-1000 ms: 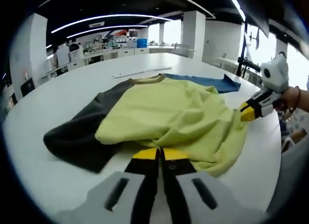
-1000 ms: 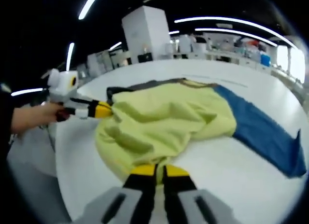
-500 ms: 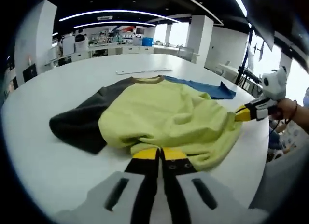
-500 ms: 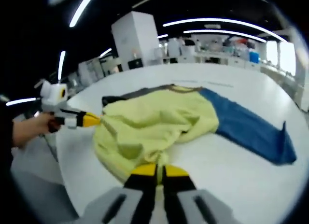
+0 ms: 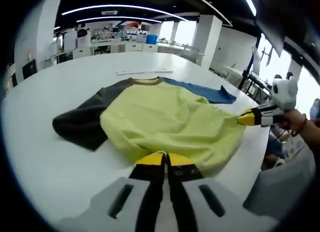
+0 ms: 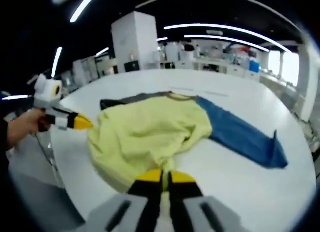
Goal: Fold the garment on the visible template until the final outline fits inside the template.
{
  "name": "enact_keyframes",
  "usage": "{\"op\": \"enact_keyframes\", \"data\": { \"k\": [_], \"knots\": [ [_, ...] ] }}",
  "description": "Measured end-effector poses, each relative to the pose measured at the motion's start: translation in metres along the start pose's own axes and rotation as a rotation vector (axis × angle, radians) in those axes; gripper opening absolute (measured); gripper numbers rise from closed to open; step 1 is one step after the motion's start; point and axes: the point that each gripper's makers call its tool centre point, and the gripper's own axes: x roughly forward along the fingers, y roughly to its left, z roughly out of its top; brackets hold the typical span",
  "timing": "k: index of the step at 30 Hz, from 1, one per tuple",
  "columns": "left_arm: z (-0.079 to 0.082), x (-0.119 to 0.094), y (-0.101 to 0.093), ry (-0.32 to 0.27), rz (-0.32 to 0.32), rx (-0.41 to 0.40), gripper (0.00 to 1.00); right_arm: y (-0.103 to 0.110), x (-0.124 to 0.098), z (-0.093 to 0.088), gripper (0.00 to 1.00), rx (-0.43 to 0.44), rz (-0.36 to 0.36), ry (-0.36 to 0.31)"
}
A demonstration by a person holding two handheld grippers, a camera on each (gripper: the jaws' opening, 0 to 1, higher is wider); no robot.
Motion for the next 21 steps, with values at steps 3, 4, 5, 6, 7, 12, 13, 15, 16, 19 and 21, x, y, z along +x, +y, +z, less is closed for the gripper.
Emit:
{"op": "enact_keyframes", "data": {
  "k": [3, 4, 5, 6, 7, 12, 13, 15, 16, 19, 21],
  "knots": [
    [-0.005, -0.004, -0.003, 0.016, 0.002, -0.028, 0.0, 0.002, -0.003, -0.001, 0.0, -0.005, -0.017, 0.02],
    [-0.007, -0.005, -0.003, 0.026, 0.002, -0.04, 0.0, 0.002, -0.004, -0.003, 0.0, -0.009, -0.02, 0.03],
    [-0.011, -0.006, -0.005, 0.04, -0.002, -0.034, 0.0, 0.005, -0.005, -0.008, 0.0, -0.015, -0.026, 0.055],
    [-0.014, -0.006, -0.006, 0.05, -0.001, -0.03, 0.0, 0.006, -0.005, -0.01, 0.0, -0.019, -0.028, 0.063],
    [-0.018, -0.008, -0.007, 0.063, 0.002, -0.028, 0.0, 0.006, -0.004, -0.012, 0.0, -0.026, -0.028, 0.065],
    [-0.031, -0.013, -0.009, 0.092, 0.0, -0.031, 0.0, 0.008, -0.006, -0.022, 0.0, -0.012, -0.031, 0.087],
    [-0.033, -0.013, -0.009, 0.094, 0.0, -0.03, 0.0, 0.008, -0.007, -0.023, 0.0, -0.004, -0.033, 0.091],
    [-0.036, -0.015, -0.01, 0.098, -0.001, -0.027, 0.0, 0.008, -0.006, -0.027, 0.0, 0.001, -0.034, 0.094],
    [-0.037, -0.015, -0.011, 0.103, -0.003, -0.023, 0.0, 0.008, -0.005, -0.028, 0.0, 0.003, -0.036, 0.095],
    [-0.042, -0.017, -0.013, 0.1, -0.008, -0.005, 0.01, 0.006, -0.004, -0.032, 0.0, 0.027, -0.038, 0.1],
    [-0.046, -0.02, -0.015, 0.115, -0.016, 0.003, 0.05, 0.007, -0.005, -0.032, 0.0, 0.039, -0.04, 0.101]
  ]
}}
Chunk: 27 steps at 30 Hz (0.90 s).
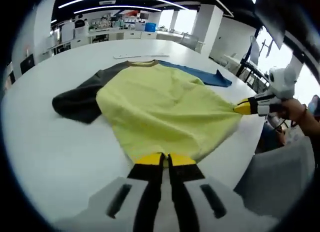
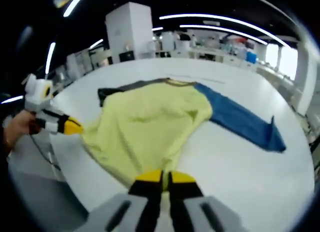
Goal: Fold the garment on the visible template until the final outline fits inside the template.
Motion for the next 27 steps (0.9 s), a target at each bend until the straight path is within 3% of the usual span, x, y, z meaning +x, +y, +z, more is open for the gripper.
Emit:
{"op": "enact_keyframes", "data": {
  "k": [5, 10, 15, 19, 21, 24, 27],
  "knots": [
    [-0.011, -0.008, -0.003, 0.037, -0.013, 0.04, 0.16, -0.001, 0.002, -0.004, 0.0, 0.013, -0.002, 0.007],
    [-0.013, -0.018, -0.004, 0.045, -0.011, 0.083, 0.2, -0.002, 0.002, -0.005, 0.0, 0.019, -0.005, 0.012],
    [-0.015, -0.024, 0.016, 0.051, 0.056, 0.125, 0.21, -0.002, 0.002, -0.004, 0.0, 0.028, -0.007, 0.012],
    [-0.029, -0.022, 0.032, 0.093, 0.078, 0.14, 0.22, -0.001, 0.001, -0.004, 0.0, 0.033, -0.006, 0.012],
    [-0.035, -0.02, 0.035, 0.114, 0.073, 0.137, 0.22, -0.001, 0.0, -0.004, 0.0, 0.036, -0.005, 0.013],
    [-0.035, -0.017, 0.031, 0.104, 0.026, 0.093, 0.21, -0.002, 0.001, -0.003, 0.0, 0.046, -0.005, 0.013],
    [-0.031, -0.014, 0.028, 0.094, 0.028, 0.089, 0.2, -0.002, 0.0, -0.003, 0.0, 0.059, -0.006, 0.012]
  ]
}}
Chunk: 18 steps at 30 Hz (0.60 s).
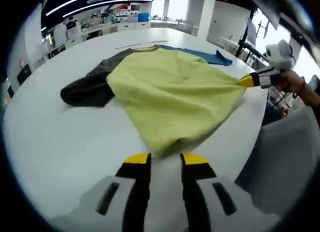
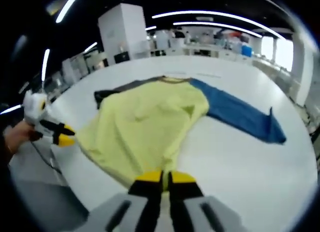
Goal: Fold the garment on the visible template until the final outline fits inside the template.
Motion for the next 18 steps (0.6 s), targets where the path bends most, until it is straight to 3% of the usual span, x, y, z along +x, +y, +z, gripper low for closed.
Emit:
{"op": "enact_keyframes", "data": {
  "k": [6, 11, 18],
  "knots": [
    [0.003, 0.003, 0.004, 0.0, 0.004, 0.008, 0.13, 0.0, -0.001, 0.001, 0.0, 0.012, -0.005, 0.004],
    [0.012, 0.004, 0.006, -0.037, 0.002, -0.008, 0.08, 0.001, -0.003, 0.004, 0.0, 0.031, -0.005, 0.003],
    [0.02, 0.003, 0.01, -0.085, 0.001, -0.044, 0.03, 0.006, -0.007, 0.022, 0.0, 0.038, 0.002, -0.02]
  ]
}}
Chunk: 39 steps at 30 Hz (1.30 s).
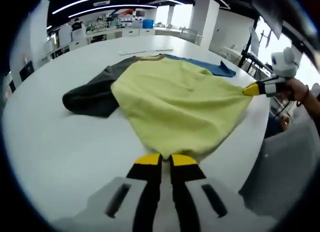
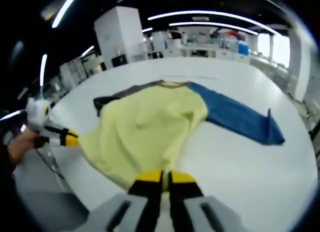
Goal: Fold the garment on the visible template until the final outline fits inside the template.
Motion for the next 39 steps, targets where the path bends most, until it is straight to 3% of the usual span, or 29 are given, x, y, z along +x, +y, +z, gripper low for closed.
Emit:
{"op": "enact_keyframes", "data": {
  "k": [8, 12, 17, 22, 30, 39],
  "knots": [
    [0.008, 0.002, -0.002, -0.014, -0.004, -0.008, 0.02, 0.013, 0.007, 0.033, 0.0, -0.004, 0.039, -0.016],
    [0.012, 0.003, -0.001, -0.029, 0.003, -0.004, 0.02, 0.027, 0.015, 0.054, 0.0, -0.059, 0.066, -0.041],
    [0.014, 0.004, 0.001, -0.045, -0.002, -0.016, 0.02, 0.049, 0.031, 0.064, 0.0, -0.139, 0.102, -0.009],
    [0.016, 0.005, -0.001, -0.06, -0.007, -0.031, 0.01, 0.062, 0.05, 0.072, 0.0, -0.151, 0.125, 0.005],
    [0.013, 0.006, -0.002, -0.054, -0.016, -0.039, 0.01, 0.076, 0.083, 0.066, 0.0, -0.168, 0.14, 0.076],
    [0.014, 0.009, -0.004, -0.056, -0.017, -0.03, 0.01, 0.074, 0.108, 0.042, 0.0, -0.112, 0.128, 0.183]
  ]
}}
